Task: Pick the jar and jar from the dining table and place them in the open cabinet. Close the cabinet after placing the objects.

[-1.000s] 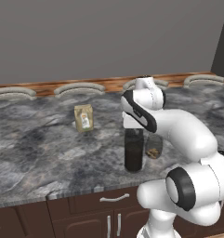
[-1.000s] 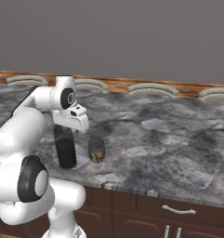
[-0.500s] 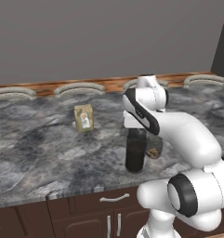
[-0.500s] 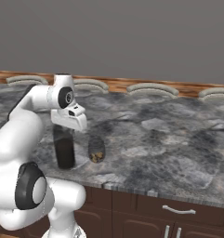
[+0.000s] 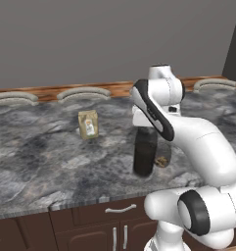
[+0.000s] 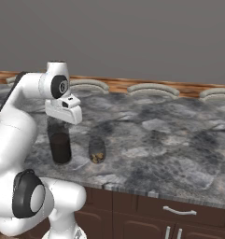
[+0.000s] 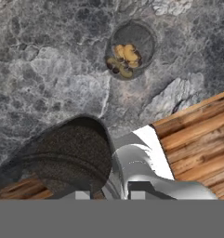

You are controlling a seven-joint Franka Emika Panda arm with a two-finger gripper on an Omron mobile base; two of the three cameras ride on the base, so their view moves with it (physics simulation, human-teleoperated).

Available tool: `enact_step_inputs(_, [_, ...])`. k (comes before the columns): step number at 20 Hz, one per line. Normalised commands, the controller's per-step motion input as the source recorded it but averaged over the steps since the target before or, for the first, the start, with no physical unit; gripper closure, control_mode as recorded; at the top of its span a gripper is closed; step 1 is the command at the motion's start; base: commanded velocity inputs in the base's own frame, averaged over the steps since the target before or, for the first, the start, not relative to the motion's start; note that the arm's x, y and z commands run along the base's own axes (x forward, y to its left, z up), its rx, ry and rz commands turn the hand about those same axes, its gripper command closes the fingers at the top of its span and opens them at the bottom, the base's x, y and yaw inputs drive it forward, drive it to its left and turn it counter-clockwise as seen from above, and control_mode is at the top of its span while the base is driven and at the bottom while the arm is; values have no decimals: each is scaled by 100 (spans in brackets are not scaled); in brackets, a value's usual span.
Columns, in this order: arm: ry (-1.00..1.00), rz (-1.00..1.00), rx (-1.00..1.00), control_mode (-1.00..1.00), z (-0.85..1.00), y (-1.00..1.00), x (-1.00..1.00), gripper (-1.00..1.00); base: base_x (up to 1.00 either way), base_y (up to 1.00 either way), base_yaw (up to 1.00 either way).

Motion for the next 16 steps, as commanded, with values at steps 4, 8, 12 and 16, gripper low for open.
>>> enact_step_inputs(4, [4, -1, 0, -100, 61, 8, -24, 100, 0, 0, 0])
enact_step_inputs(8, [4, 0, -2, -100, 51, 8, -19, 100, 0, 0, 0])
enact_step_inputs(12, [13, 0, -2, -100, 32, 3, -16, 100, 0, 0, 0])
enact_step_inputs(16, [5, -1, -7, -100, 21, 2, -11, 100, 0, 0, 0])
